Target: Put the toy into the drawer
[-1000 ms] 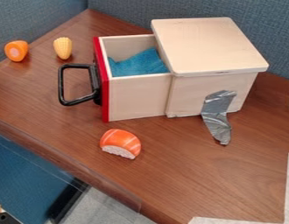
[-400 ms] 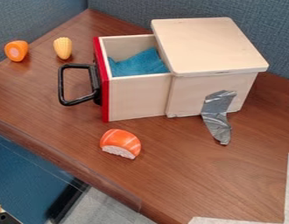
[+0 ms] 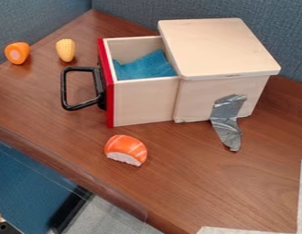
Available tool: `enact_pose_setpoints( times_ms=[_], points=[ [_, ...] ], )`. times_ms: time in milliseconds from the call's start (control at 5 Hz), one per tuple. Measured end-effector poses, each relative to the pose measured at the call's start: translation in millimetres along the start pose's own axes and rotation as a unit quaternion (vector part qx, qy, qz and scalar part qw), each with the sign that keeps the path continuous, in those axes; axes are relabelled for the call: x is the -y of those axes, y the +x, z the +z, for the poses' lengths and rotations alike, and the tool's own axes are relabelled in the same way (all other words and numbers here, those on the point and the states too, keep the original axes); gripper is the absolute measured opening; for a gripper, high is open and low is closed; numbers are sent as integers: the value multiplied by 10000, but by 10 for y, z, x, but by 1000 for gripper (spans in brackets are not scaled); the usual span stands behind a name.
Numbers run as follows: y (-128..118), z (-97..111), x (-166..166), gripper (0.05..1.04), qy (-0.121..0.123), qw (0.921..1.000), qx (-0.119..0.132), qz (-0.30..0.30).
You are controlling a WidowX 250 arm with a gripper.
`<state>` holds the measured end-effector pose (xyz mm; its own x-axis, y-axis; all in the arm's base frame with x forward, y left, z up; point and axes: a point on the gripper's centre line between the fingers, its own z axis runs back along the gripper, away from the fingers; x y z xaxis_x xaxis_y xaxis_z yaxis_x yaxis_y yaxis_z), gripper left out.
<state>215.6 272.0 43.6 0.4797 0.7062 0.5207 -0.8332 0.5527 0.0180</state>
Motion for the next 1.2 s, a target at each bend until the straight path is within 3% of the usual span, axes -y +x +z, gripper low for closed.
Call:
enact_pose_setpoints(
  times_ms=[200,600,1000,1200],
  points=[
    [195,266,237,130,-530,9982,248,-132],
    [205,546,865,130,-1033,9920,341,-633],
    [-20,939,1539,130,-1465,9819,111,-1192],
    [-42,1138,1841,130,-1586,9791,119,-1266]
  ],
)
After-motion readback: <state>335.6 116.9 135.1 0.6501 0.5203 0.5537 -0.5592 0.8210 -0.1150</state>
